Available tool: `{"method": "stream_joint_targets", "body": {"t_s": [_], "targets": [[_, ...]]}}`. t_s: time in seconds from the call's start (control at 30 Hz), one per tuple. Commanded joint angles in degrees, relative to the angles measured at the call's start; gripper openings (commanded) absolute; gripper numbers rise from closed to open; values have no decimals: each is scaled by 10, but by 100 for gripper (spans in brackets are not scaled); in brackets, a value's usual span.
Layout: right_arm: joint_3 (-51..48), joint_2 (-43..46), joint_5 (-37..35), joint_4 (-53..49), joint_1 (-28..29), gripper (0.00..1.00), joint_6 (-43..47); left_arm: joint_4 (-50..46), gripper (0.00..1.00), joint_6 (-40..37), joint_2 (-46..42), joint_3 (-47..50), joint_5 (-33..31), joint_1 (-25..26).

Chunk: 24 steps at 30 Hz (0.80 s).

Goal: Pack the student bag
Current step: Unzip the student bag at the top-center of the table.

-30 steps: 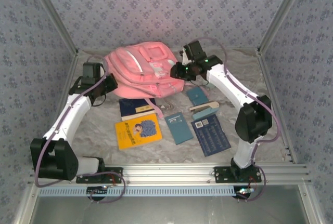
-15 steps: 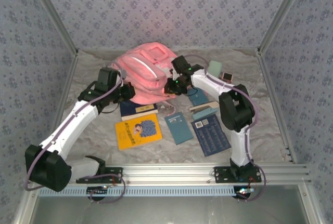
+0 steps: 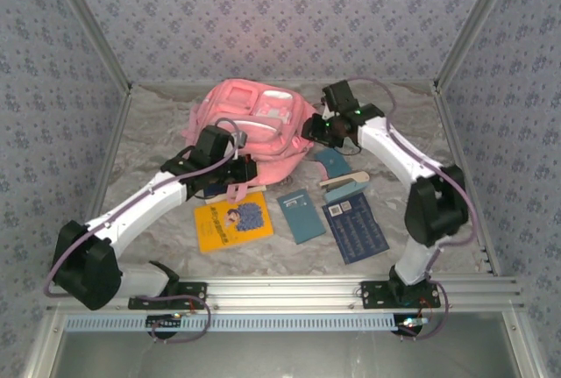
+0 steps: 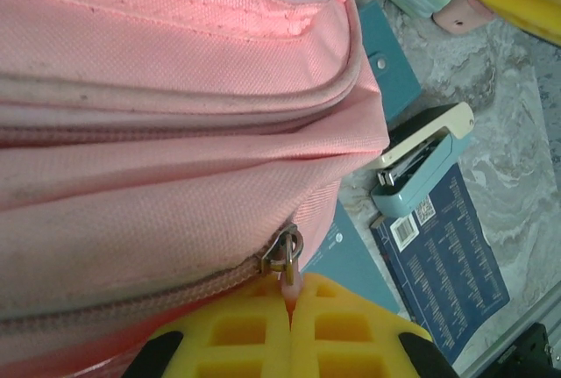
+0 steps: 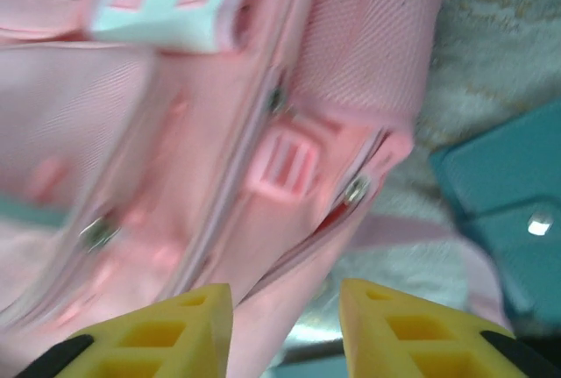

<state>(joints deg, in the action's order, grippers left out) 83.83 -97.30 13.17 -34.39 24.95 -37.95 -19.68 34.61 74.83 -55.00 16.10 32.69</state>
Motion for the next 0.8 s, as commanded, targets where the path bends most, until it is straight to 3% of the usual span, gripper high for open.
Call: {"method": "stream_joint_targets", "body": {"t_s": [0.0, 0.07, 0.17, 0.27, 0.5, 0.77], "targets": [[-60, 44, 44, 35, 3, 36, -129, 72, 0, -4, 8, -6, 13, 2], [-83, 59, 69, 60, 13, 39, -189, 76, 0, -10, 14, -7, 13, 4], [-97, 59, 107, 101, 35, 53, -270, 76, 0, -22, 20, -7, 8, 8], [-109, 46, 134, 151, 54, 58, -336, 71, 0, -27, 20, -5, 4, 10], [-149, 1, 149, 289, 70, 56, -441, 65, 0, -38, 11, 2, -3, 14], [-169, -26, 149, 307, 78, 54, -468, 59, 0, -54, 10, 6, -12, 14]]}}
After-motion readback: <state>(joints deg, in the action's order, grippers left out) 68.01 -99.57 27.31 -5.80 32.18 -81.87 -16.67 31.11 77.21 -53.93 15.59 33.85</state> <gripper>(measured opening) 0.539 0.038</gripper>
